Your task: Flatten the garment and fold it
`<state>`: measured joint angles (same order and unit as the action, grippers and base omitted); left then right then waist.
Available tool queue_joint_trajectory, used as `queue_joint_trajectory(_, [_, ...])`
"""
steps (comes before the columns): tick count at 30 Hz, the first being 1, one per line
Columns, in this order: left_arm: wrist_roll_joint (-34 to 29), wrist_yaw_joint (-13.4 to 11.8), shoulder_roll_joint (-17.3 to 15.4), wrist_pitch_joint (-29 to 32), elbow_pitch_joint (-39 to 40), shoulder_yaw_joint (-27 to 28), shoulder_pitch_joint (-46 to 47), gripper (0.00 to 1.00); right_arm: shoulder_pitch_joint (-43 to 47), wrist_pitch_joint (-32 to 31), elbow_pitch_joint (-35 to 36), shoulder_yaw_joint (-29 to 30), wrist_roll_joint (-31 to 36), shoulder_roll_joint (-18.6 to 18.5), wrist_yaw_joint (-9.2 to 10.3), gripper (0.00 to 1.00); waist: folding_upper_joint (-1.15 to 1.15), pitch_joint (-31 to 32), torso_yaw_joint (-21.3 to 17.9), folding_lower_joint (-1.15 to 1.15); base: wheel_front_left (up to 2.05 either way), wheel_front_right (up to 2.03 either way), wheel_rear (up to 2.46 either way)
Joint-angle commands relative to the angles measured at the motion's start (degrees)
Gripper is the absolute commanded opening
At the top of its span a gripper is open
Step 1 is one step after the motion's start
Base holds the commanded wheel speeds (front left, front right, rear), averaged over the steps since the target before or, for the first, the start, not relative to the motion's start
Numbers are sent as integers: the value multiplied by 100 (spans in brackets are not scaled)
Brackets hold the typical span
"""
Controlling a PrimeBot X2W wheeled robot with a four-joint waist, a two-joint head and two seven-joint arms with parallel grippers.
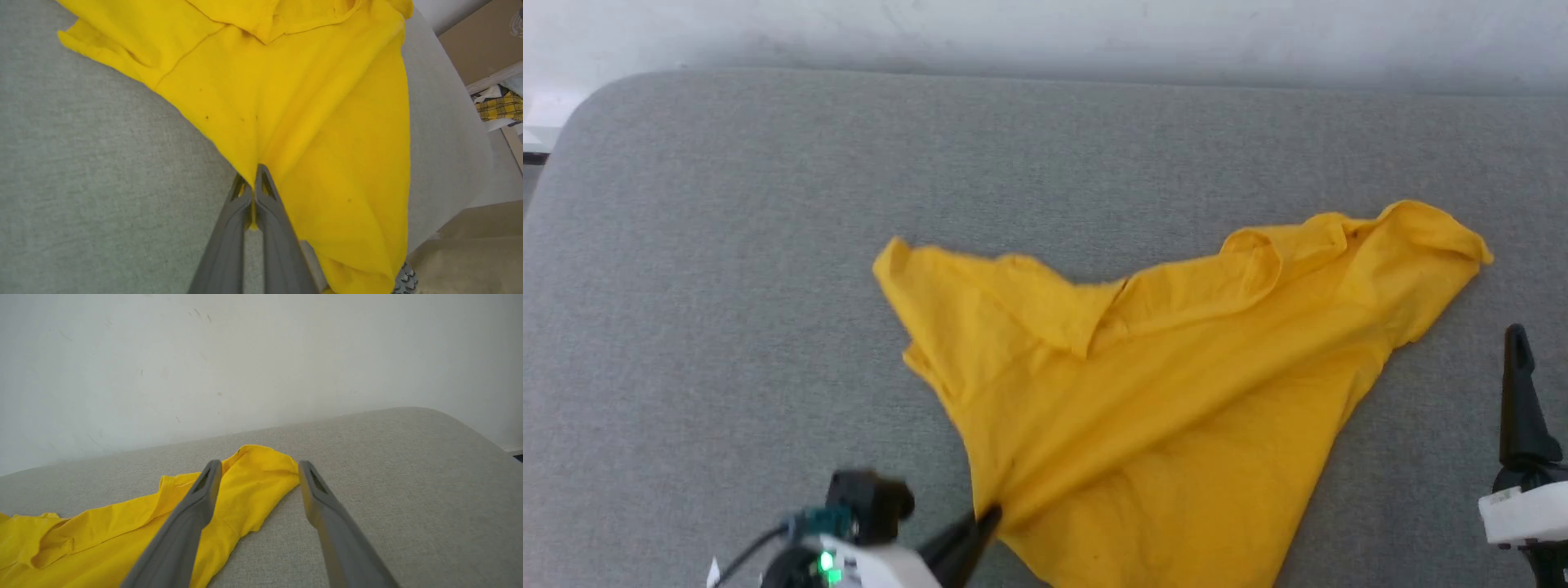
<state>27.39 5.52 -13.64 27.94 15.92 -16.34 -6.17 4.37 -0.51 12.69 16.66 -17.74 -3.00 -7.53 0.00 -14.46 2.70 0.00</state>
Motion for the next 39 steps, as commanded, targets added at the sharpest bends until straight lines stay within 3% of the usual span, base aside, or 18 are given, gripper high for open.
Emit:
queue_joint_trajectory(1, [128,-101,-37,130,314,-44,-495,0,80,-49,-17,-21,-32,13,4,100,0,74,171,0,0,0,0])
queue_joint_trajectory(8, [313,-301,267,17,345,-268,-1188,0,142,-222,-2,-90,32,13,4,100,0,84,449,0,0,0,0])
queue_joint_trajectory(9, [302,-341,362,-97,282,-256,-1139,29,139,-251,6,-105,47,13,4,100,0,92,477,0,0,0,0])
queue_joint_trajectory(10, [285,-399,469,-243,227,-214,-1069,100,134,-277,14,-116,54,13,4,100,0,104,497,0,0,0,0])
queue_joint_trajectory(14, [157,-561,682,-772,118,8,-710,100,125,-359,46,-151,87,13,4,100,0,150,529,0,0,0,0])
queue_joint_trajectory(18, [208,-564,655,-1014,212,306,-432,100,124,-397,70,-186,92,13,4,100,0,149,500,0,0,0,0])
queue_joint_trajectory(23, [-265,-615,148,-1332,62,867,261,100,111,-431,100,-231,89,13,4,100,0,6,376,0,0,0,0])
queue_joint_trajectory(28, [-484,-391,-278,-1252,-549,921,926,100,28,-453,140,-296,97,13,4,100,0,-239,181,0,0,0,0])
queue_joint_trajectory(35, [-435,-186,-458,-963,-1247,785,1512,100,-67,-439,133,-237,93,13,4,100,0,-527,-8,0,0,0,0])
queue_joint_trajectory(39, [-490,-277,-499,-837,-1532,794,1715,100,-129,-415,114,-238,89,13,4,100,0,-634,-57,0,0,0,0])
